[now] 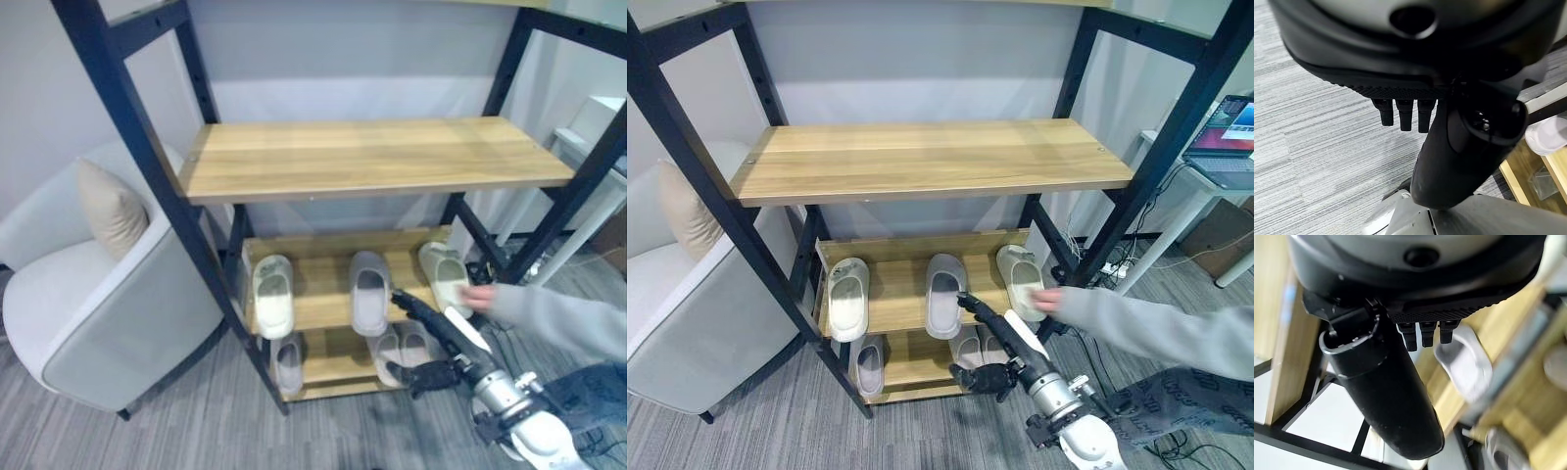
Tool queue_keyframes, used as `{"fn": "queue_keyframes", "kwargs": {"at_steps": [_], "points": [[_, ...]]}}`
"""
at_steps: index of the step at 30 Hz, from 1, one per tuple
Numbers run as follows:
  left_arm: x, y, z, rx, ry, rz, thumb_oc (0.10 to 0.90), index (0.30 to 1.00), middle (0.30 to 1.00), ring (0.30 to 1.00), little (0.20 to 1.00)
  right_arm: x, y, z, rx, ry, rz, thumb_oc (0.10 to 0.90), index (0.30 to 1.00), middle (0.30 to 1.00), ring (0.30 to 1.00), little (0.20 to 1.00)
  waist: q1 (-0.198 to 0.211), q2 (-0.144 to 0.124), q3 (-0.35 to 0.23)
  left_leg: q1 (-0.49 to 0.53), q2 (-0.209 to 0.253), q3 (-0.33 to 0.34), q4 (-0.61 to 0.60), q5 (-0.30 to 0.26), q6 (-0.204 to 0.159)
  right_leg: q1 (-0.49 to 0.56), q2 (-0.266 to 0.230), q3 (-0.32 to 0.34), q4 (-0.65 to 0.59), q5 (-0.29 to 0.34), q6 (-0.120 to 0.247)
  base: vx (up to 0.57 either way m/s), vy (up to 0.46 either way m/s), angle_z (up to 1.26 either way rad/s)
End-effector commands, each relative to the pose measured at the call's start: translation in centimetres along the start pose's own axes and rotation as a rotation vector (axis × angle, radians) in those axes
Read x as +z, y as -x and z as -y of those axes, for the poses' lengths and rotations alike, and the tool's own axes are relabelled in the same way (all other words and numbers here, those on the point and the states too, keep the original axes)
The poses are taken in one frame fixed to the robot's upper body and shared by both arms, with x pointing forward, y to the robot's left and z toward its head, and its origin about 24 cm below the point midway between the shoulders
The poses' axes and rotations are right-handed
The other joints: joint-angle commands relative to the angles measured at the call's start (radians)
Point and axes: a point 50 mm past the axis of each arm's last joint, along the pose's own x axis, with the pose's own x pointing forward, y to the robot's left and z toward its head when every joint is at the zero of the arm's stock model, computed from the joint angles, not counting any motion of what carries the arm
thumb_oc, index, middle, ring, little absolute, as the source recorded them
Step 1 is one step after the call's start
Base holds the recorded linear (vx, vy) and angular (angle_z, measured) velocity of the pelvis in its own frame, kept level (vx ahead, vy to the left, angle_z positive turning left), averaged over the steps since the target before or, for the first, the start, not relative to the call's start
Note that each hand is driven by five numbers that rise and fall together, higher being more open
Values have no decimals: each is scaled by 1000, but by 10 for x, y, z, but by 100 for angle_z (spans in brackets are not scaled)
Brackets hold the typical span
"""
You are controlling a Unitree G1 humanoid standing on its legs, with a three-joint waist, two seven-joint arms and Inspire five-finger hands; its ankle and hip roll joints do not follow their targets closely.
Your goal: Arrange the slippers neatly on the shoe rack.
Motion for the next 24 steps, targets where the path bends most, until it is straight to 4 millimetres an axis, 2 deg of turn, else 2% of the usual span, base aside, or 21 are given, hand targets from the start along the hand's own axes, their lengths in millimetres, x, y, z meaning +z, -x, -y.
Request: {"fn": "queue_keyframes", "kwargs": {"at_steps": [1, 4, 6, 15, 20, 24], "points": [[32, -2, 22, -77, -58, 101, 800, 900, 900, 900, 900, 50, -23, 49, -268, 258, 288, 800, 900, 900, 900, 900, 21, 2, 3, 13, 3, -61, 8, -69, -6, 10, 40, -33, 66, -120, 31, 25, -11, 4], [33, -1, 25, -83, -94, 112, 800, 900, 900, 900, 900, 47, -34, 60, -357, 325, 268, 800, 900, 900, 900, 900, 36, 4, -1, 11, 3, -68, 3, -68, -5, 16, 39, -43, 54, -119, 30, 29, -13, 6], [35, -1, 25, -81, -121, 123, 800, 900, 900, 900, 900, 43, -49, 68, -422, 334, 244, 800, 900, 900, 900, 900, 50, 5, -1, 6, -1, -78, -1, -66, -5, 20, 38, -54, 42, -117, 29, 34, -16, 9], [29, -1, 20, -59, -156, 113, 800, 900, 900, 900, 900, 27, -85, 83, -500, 358, 147, 800, 900, 900, 900, 900, 88, 8, -2, -7, -9, -102, -2, -66, -7, 35, 31, -79, 0, -102, 29, 26, -5, 15], [29, -1, 18, -45, -159, 111, 800, 900, 900, 900, 900, 28, -92, 85, -523, 311, 148, 800, 900, 900, 900, 900, 96, 12, 5, -13, -13, -111, -2, -66, -8, 38, 27, -89, -9, -98, 31, 12, 10, 6], [31, -2, 17, -36, -147, 120, 800, 900, 900, 900, 900, 31, -89, 87, -534, 309, 171, 800, 900, 900, 900, 900, 101, 12, 15, -18, -16, -117, -2, -66, -8, 37, 26, -97, -13, -97, 31, 11, 21, 7]]}}
